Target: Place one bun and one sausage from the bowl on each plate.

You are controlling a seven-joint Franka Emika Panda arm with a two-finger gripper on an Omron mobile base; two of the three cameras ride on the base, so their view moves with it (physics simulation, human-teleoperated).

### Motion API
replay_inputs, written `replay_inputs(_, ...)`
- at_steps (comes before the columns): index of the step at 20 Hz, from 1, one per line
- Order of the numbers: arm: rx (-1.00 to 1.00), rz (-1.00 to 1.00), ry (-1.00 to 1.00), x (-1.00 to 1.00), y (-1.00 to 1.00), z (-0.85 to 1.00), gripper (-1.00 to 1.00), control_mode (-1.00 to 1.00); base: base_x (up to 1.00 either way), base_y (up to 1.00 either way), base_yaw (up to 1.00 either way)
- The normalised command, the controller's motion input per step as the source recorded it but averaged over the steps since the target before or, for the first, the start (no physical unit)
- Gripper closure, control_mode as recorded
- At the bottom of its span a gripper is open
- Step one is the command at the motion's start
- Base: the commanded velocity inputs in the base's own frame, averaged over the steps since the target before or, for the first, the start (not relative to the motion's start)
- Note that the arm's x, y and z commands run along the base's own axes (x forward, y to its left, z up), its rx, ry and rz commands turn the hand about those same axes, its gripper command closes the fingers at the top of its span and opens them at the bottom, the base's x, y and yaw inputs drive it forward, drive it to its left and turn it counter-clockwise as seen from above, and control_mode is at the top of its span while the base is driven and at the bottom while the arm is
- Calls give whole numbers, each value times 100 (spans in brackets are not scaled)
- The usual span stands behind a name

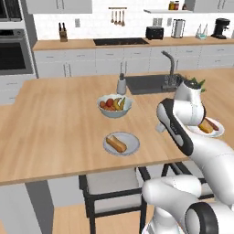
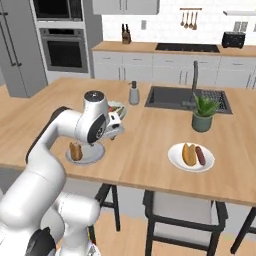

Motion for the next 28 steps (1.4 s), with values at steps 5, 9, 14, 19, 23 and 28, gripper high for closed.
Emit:
replay_inputs(5,0,0,0,0,0,0,-100,100,-11,-78,0)
replay_inputs(9,0,0,0,0,0,0,-100,100,-22,-81,0)
replay_inputs(14,0,0,0,0,0,0,-100,100,-28,-96,0)
replay_inputs(19,0,0,0,0,0,0,-100,100,-7,-96,-11)
replay_inputs(23,0,0,0,0,0,0,-100,100,-10,-99,-14)
replay_inputs(28,0,0,0,0,0,0,-100,100,-9,-98,-15)
